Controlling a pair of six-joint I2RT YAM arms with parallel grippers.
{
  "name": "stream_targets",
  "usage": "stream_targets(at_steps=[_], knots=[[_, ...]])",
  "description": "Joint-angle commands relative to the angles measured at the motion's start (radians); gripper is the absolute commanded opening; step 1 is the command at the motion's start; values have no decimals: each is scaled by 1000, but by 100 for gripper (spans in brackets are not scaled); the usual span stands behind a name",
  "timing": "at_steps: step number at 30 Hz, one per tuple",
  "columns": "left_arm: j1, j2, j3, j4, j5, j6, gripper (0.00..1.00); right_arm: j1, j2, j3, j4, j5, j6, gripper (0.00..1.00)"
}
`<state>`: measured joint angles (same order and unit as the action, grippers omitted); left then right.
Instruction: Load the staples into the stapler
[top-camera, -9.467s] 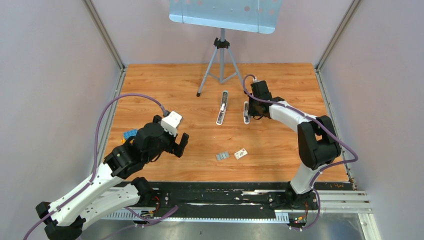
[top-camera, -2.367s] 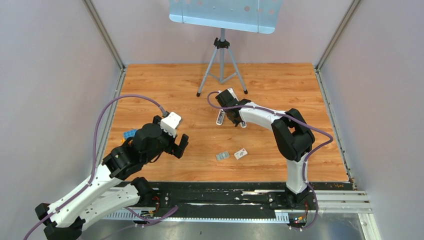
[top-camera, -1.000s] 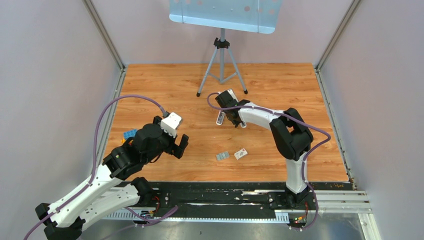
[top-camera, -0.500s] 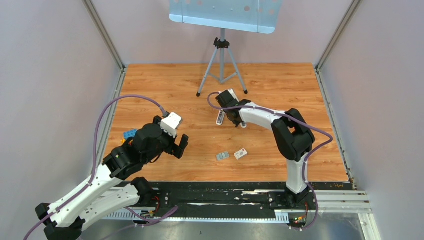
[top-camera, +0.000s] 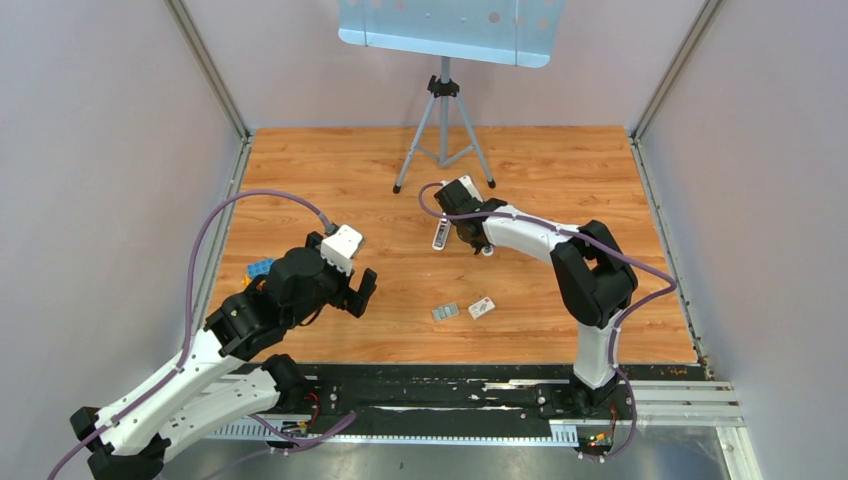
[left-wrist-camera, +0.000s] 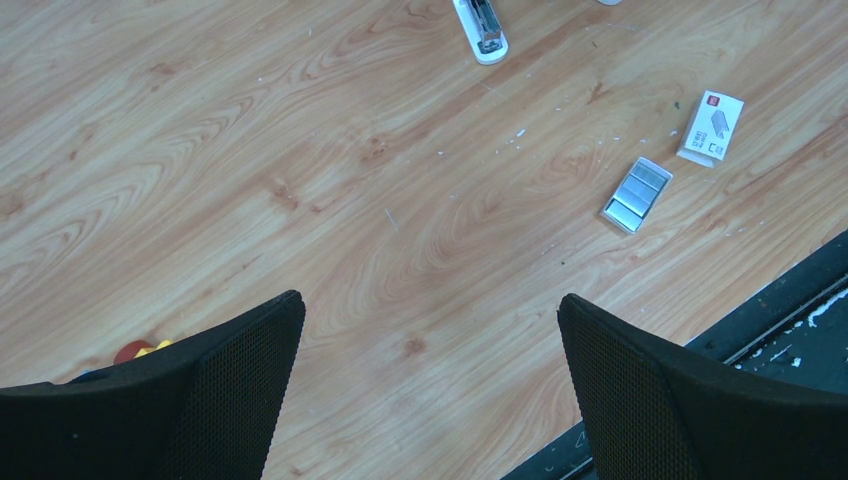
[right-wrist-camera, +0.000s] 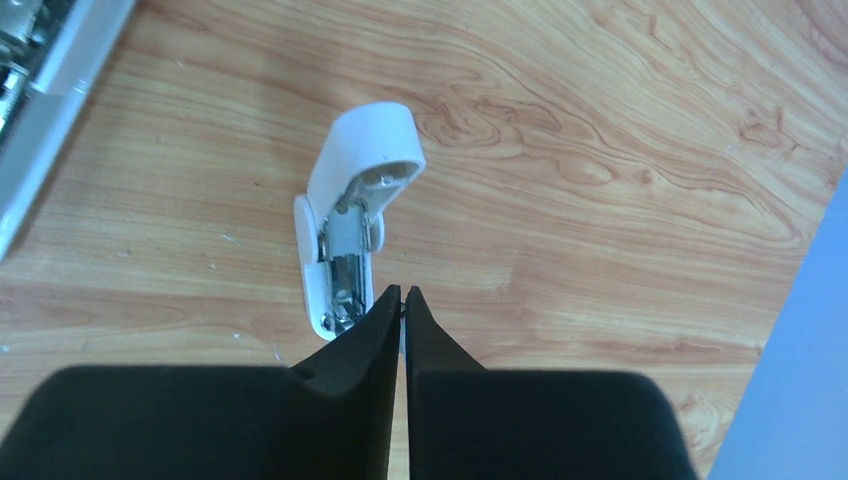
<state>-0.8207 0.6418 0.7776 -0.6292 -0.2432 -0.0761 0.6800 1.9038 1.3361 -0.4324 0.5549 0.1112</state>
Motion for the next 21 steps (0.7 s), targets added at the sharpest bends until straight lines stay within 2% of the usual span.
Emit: stream_targets(at_steps=[1, 11, 21], knots=[[-3, -14, -8, 19, 7, 13, 100, 0, -51, -38, -67, 70, 12, 6], [-3, -24, -9, 22, 15, 13, 100, -49, -9, -88, -233, 143, 108, 7], [-3, -24, -9, 22, 21, 15, 100, -75, -79, -102, -223, 11, 125, 14]])
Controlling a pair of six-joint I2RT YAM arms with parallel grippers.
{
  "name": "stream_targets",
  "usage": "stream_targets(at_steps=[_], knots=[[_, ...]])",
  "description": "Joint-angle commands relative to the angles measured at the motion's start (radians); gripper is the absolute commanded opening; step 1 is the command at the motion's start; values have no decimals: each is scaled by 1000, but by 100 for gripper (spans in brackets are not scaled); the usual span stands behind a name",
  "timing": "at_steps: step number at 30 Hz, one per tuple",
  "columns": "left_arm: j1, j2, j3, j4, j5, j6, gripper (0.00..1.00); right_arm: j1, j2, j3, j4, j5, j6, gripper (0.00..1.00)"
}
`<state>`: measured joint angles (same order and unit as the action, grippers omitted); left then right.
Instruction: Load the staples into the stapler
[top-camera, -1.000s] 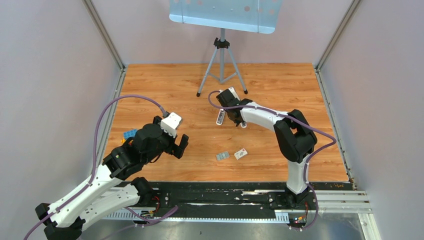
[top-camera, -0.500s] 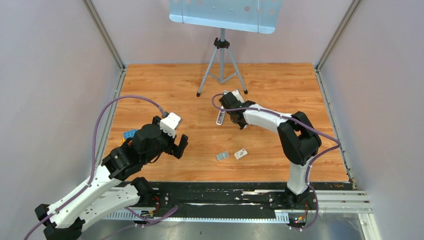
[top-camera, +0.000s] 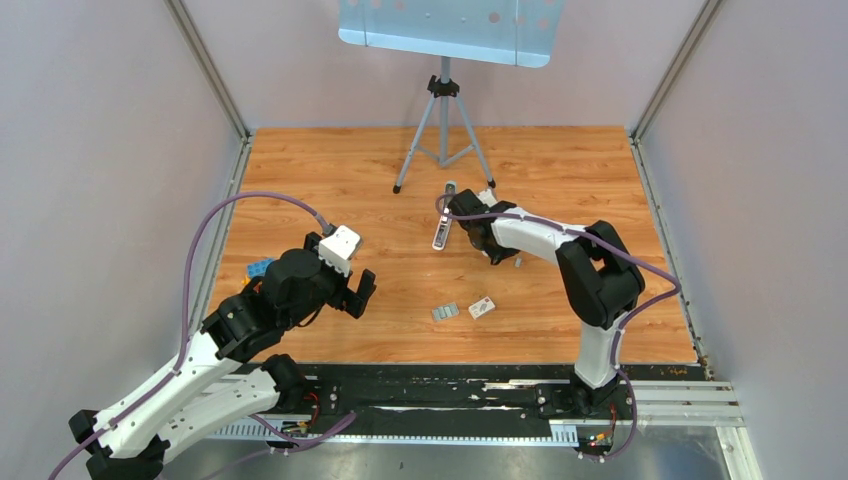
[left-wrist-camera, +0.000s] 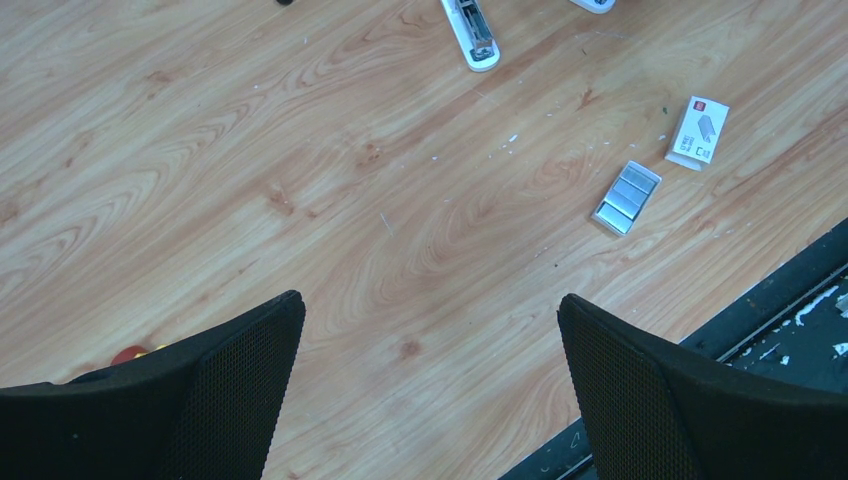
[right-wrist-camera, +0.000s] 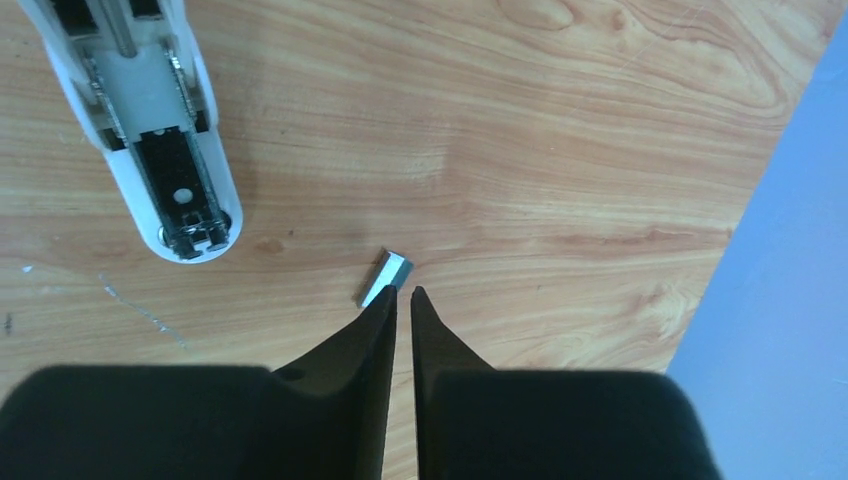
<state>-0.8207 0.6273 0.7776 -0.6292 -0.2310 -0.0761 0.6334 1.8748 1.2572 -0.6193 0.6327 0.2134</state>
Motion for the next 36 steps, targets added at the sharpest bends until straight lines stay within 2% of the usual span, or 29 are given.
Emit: stream_targets(at_steps=[1, 8, 14, 22, 36], knots=[[-3, -9, -9, 22, 9, 14, 100, -38, -61, -33, -28, -92, 25, 14], [-3, -5, -11, 23, 13, 13, 100, -90, -140, -97, 24, -222, 44, 13], [-3, -7, -9, 20, 15, 12, 100, -161, -178, -156, 77, -323, 134, 14], [-3, -6, -10, 19, 15, 10, 100, -219, -223, -249, 178, -367, 240, 15], [-3, 5, -8, 17, 12, 9, 100, -236, -245, -279, 233, -371, 272, 17]])
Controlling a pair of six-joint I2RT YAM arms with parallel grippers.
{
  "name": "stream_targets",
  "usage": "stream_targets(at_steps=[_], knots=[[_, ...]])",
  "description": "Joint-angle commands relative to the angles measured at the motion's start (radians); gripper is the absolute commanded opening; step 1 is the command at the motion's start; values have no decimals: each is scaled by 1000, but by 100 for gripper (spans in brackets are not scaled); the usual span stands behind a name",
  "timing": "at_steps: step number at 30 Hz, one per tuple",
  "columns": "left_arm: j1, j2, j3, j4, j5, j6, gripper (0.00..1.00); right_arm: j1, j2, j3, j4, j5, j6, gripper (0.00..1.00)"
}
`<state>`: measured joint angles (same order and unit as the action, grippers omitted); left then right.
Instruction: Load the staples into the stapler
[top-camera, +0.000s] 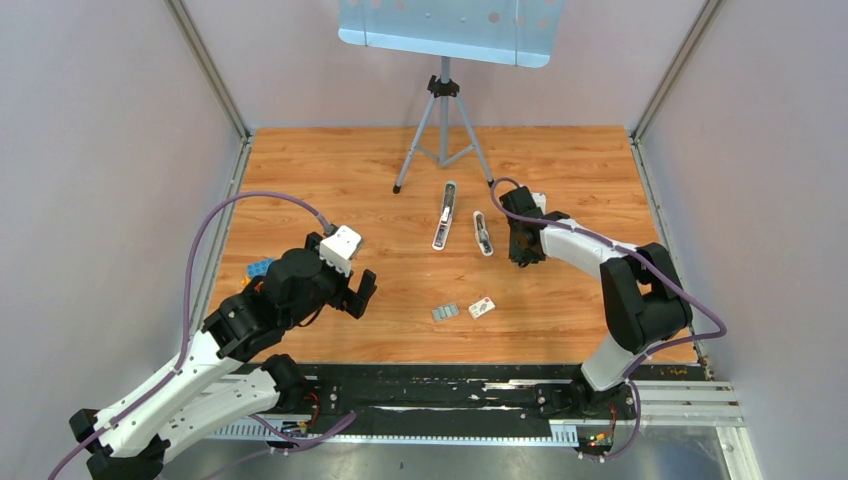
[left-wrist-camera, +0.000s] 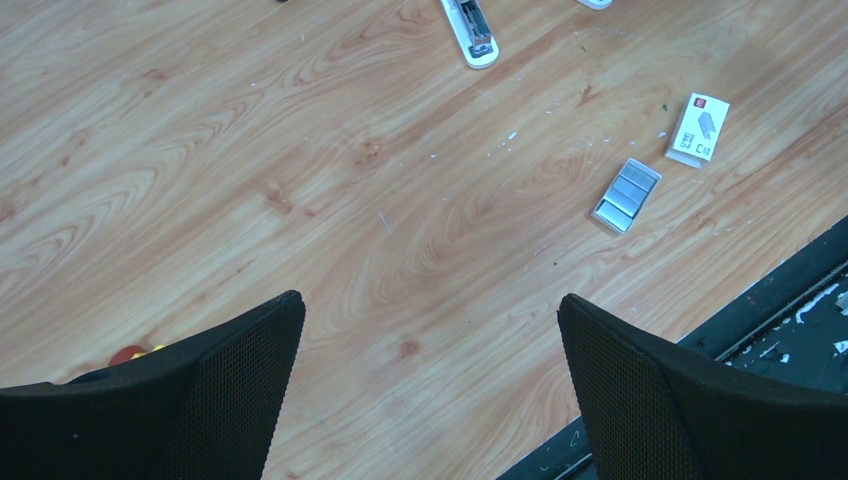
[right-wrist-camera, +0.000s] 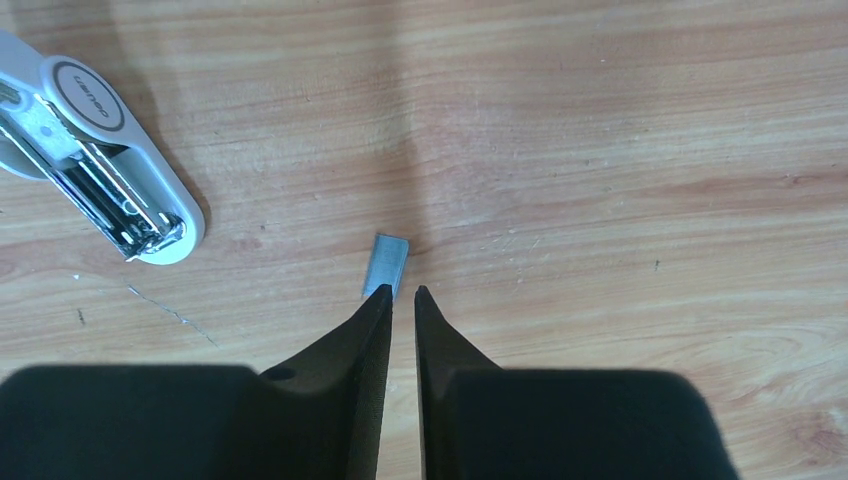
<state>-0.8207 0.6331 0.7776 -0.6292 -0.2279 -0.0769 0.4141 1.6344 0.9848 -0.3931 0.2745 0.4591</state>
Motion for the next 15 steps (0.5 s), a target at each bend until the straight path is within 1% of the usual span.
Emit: stream_targets(at_steps=[1, 15], knots=[[-3, -1, -8, 16, 10, 10, 100, -17, 0, -7, 7, -16, 29, 17], [-3, -9, -8, 14, 2, 9, 100, -17, 36, -15, -6, -11, 39, 17]])
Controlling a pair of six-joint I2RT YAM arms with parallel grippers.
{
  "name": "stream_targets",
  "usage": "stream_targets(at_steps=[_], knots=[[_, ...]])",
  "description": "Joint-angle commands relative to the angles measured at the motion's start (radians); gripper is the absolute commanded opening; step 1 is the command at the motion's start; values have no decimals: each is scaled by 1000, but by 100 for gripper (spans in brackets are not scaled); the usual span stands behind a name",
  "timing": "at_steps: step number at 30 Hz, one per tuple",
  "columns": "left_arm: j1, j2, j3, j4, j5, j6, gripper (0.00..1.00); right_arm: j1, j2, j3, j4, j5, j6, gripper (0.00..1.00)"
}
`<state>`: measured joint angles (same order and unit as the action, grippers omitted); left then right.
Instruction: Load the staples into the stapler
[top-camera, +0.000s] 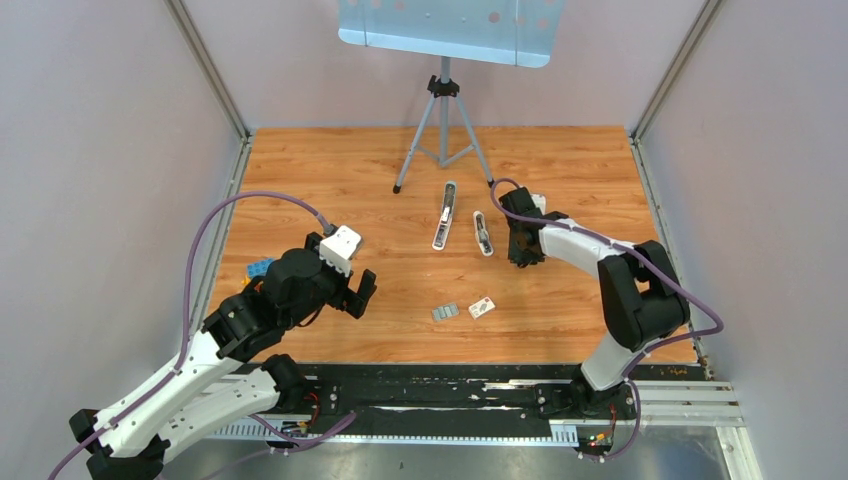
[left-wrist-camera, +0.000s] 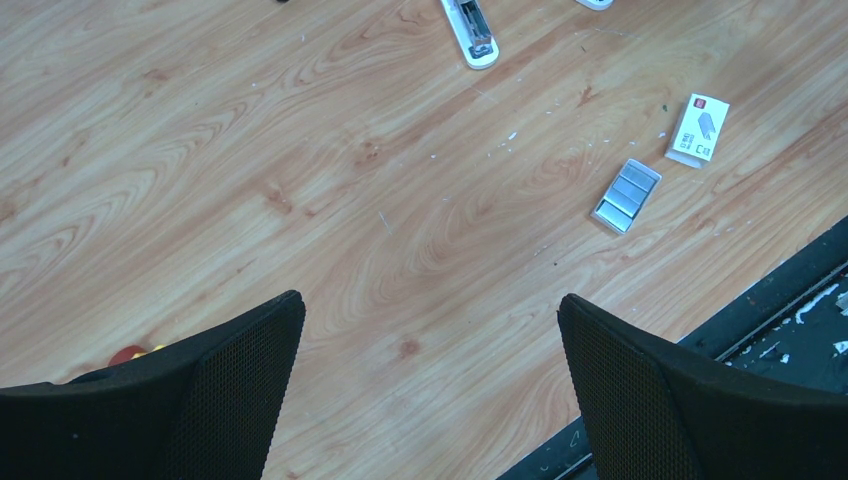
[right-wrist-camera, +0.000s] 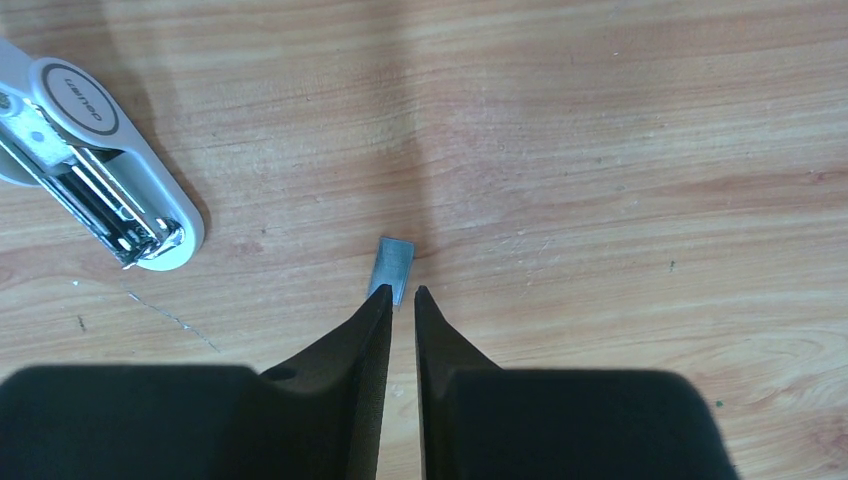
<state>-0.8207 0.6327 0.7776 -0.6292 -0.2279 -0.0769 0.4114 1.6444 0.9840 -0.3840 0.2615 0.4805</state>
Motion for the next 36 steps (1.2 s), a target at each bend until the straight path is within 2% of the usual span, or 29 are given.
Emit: stream_targets(at_steps=[1, 5, 13, 19, 26, 32, 36], knots=[[-3, -9, -8, 13, 0, 8, 100, -15, 31, -13, -16, 3, 17, 17], [-3, -13, -8, 12, -10, 6, 100, -14, 46, -13, -18, 3, 17, 16], [-3, -24, -11, 22, -3, -32, 100, -15, 30, -21, -18, -17, -1, 3], [-2, 17, 7, 61, 107, -222, 100, -15, -74, -41, 13, -82, -51, 0], [38, 115, 21, 235, 313, -395, 98, -15, -288, -137, 155, -382, -79, 0], [127, 190, 6, 458, 456, -553, 91, -13, -449, -316, 447, -765, 87, 0], [139, 241, -11, 577, 483, -606, 85, -11, -553, -416, 629, -883, 213, 0]])
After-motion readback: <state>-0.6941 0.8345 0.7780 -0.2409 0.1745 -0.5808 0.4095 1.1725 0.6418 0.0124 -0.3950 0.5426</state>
